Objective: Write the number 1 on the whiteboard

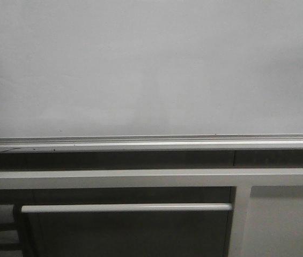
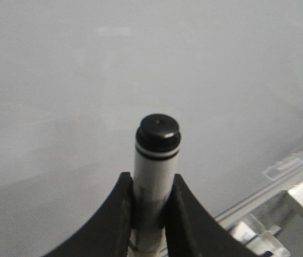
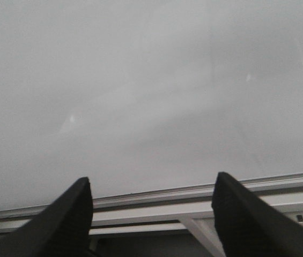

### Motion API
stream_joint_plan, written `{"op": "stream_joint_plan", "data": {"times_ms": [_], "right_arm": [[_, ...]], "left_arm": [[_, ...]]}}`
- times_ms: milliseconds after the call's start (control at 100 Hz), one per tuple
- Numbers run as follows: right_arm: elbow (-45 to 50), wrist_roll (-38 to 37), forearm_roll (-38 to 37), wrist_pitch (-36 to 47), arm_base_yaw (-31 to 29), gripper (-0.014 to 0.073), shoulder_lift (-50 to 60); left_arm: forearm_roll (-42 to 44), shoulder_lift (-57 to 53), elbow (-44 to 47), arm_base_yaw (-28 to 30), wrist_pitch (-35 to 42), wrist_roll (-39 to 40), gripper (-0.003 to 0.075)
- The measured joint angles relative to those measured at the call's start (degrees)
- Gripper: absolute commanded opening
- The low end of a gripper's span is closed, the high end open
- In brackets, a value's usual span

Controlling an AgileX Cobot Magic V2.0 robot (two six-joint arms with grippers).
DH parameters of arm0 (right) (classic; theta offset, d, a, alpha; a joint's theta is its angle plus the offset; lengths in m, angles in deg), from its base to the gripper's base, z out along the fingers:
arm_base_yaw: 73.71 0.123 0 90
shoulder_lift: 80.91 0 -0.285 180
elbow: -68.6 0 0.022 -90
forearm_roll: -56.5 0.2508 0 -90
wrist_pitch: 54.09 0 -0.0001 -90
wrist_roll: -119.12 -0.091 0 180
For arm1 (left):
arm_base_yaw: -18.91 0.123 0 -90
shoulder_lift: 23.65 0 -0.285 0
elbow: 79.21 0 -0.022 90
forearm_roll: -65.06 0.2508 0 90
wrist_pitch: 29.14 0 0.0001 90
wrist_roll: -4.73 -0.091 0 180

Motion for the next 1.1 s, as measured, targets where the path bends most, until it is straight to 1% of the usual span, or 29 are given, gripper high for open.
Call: {"op": "stream_joint_plan", "data": {"times_ms": [60, 110, 190, 230, 260, 330, 400, 450, 530, 640, 760, 950, 1100], "right_arm": [[0.00, 2.14, 3.32, -1.41, 0.00, 0.0435, 0.00], [-0.02, 6.70, 7.56, -2.85, 0.13, 0.0435, 0.00], [-0.42, 15.35, 17.04, -5.93, 0.89, 0.0435, 0.00], [-0.57, 20.27, 23.04, -7.72, 1.33, 0.0435, -0.09], [-0.66, 23.37, 27.92, -8.94, 1.46, 0.0435, -0.22], [-0.70, 30.15, 36.73, -12.22, 1.96, 0.0435, -1.23], [-1.49, 35.41, 42.88, -15.72, 1.96, 0.0435, -2.88], [-2.59, 38.14, 45.51, -18.43, 1.96, 0.0435, -4.40], [-4.87, 41.03, 47.26, -23.20, 1.96, 0.0435, -7.38], [-9.18, 42.38, 47.92, -27.92, 2.46, 0.0435, -11.91], [-13.33, 42.94, 48.17, -31.11, 4.29, 0.0435, -15.84], [-16.90, 44.65, 48.24, -32.87, 7.31, 0.0435, -19.42], [-17.48, 46.06, 48.24, -32.87, 9.27, 0.0435, -20.76]], "left_arm": [[-2.85, 0.00, 0.00, 0.00, -3.87, -2.46, -0.0020], [-4.58, 0.00, 0.00, 0.00, -7.08, -3.90, -0.0020], [-6.42, 0.00, 0.00, 0.00, -11.70, -5.86, -0.0020], [-7.23, 0.00, 0.00, 0.00, -13.43, -6.67, -0.0020], [-7.65, 0.00, 0.00, 0.00, -14.36, -7.28, -0.0020], [-8.18, 0.00, 0.00, -0.42, -16.47, -8.22, -0.0020], [-8.53, 0.00, 0.00, -2.07, -17.71, -9.02, -0.0020], [-9.02, 0.00, 0.00, -4.04, -18.19, -9.43, -0.0020], [-10.37, 0.46, 0.00, -8.56, -18.54, -10.59, -0.0020], [-11.82, 2.15, 0.00, -15.45, -18.25, -11.94, -0.0020], [-13.73, 4.75, 0.00, -24.14, -15.03, -13.99, -0.0020], [-17.27, 9.51, -1.32, -35.36, -9.22, -17.84, -0.0020], [-18.05, 13.70, -5.34, -40.90, -7.04, -18.68, -0.0020]]}}
